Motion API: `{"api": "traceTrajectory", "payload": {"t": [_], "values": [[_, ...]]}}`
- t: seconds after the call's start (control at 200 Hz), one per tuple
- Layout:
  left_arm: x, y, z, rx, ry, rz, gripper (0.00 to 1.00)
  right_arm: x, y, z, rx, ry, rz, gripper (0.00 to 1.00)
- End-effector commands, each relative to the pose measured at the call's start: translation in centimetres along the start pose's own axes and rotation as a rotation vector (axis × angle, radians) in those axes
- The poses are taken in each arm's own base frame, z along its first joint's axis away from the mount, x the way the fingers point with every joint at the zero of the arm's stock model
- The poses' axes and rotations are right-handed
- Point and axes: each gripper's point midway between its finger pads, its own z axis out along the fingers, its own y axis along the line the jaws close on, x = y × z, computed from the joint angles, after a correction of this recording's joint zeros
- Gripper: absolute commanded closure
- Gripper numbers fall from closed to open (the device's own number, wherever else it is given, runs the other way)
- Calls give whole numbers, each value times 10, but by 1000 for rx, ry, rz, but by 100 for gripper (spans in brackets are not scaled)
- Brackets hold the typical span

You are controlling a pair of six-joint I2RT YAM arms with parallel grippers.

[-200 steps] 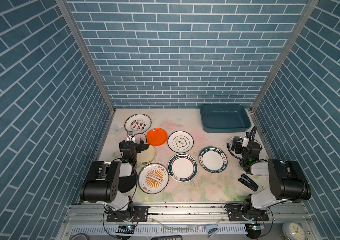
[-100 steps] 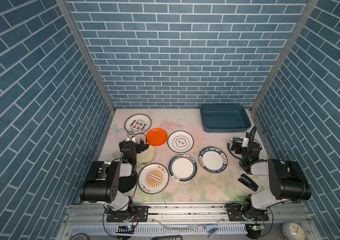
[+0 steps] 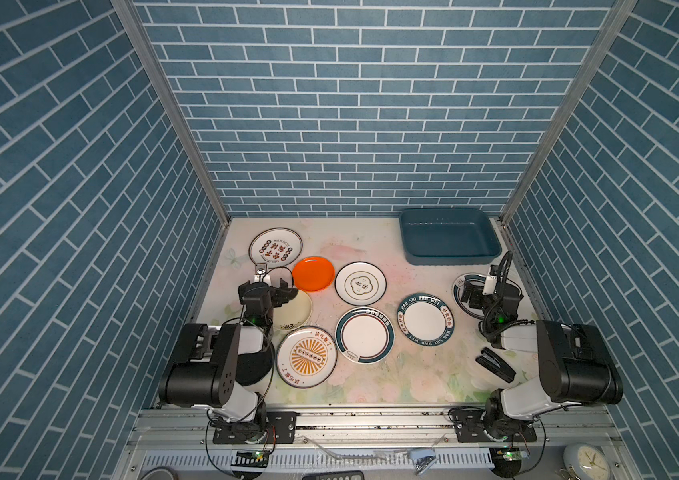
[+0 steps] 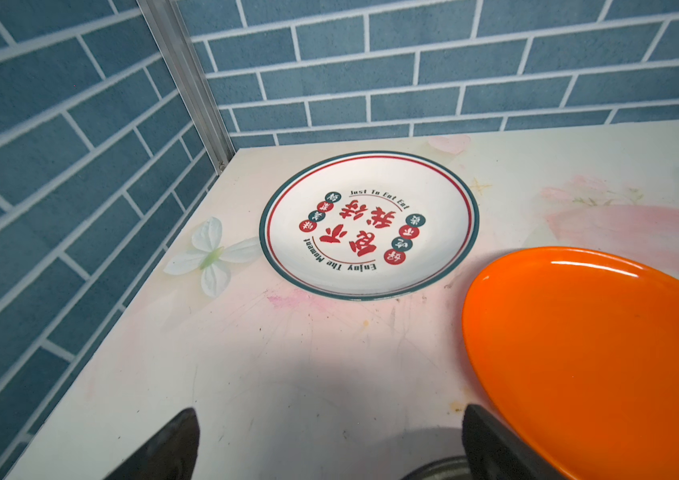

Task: Place the plates into the plastic bin on the countertop
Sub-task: 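Move the left gripper to the rim of the red-lettered white plate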

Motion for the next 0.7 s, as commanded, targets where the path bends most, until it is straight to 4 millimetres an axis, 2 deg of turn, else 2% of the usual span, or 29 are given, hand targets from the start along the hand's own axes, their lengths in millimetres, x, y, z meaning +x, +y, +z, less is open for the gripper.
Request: {"api": "traceTrajectory", "payload": {"t": [0.0,0.06,0.175,0.29,0.335,0.435,0.575,0.695], "values": [[-26,8,-6,-69,15,13,1,-20,3,-6,-9,-34,-38,1],[-35,21,-11,-157,26,0,0,-28,4,-12,-9,-34,-40,1],[-43,42,-21,-286,75,-72,0,-58,1,-35,11,-126,-3,1],[-49,59,-29,-394,145,-128,0,-80,13,-51,-64,-192,53,1],[-62,61,-28,-406,152,-121,0,-79,16,-52,-81,-171,82,1],[-74,65,-28,-431,191,-121,0,-83,17,-55,-96,-160,164,1],[-69,65,-15,-344,246,-255,0,-103,21,-72,-145,-250,271,1],[-67,62,-2,-287,284,-329,0,-103,21,-78,-150,-206,377,1]]}}
